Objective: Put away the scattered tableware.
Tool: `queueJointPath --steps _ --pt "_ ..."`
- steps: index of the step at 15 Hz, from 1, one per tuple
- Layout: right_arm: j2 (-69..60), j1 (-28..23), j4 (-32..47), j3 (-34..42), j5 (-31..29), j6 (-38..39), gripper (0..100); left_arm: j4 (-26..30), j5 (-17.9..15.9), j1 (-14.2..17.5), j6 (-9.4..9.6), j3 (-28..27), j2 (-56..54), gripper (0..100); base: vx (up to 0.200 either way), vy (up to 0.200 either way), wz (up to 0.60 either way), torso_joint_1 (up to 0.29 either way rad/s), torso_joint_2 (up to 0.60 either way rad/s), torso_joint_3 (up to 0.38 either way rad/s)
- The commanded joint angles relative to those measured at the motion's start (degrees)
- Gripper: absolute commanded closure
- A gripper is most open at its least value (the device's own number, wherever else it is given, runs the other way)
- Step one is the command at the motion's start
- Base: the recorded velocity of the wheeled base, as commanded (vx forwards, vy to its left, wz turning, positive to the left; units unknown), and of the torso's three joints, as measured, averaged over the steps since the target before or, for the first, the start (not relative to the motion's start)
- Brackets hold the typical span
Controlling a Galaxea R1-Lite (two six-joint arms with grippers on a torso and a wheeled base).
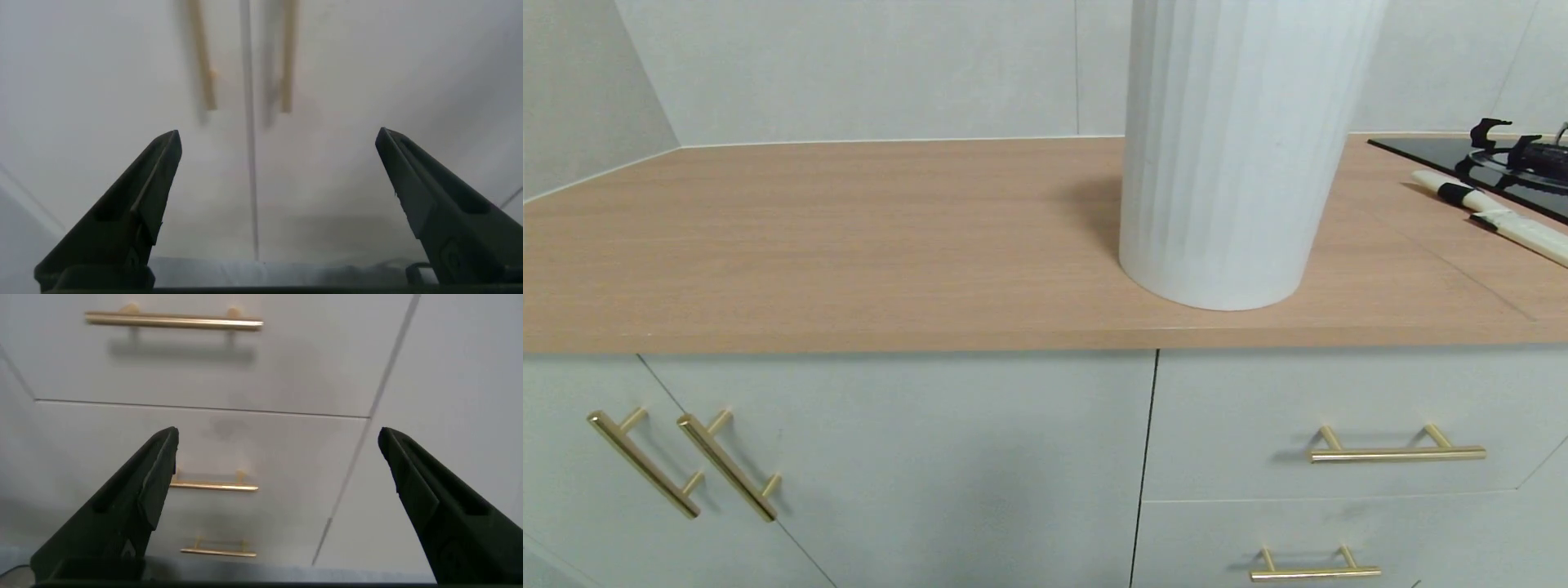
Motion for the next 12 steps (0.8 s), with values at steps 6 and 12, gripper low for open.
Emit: queueJointPath --steps 6,12 --pt "0.07 0.02 -0.04 0.00 0.02 -0.02 0 -0.01 0.01 0.00 -0.11 0.00 0.02 0 0.000 -0.100 0.00 0.002 0.00 0.002" --pt "0.07 0.02 -0.04 0.00 0.02 -0.02 0 -0.01 0.01 0.00 -0.11 0.00 0.02 0 0.000 0.000 0.00 0.000 0.00 0.000"
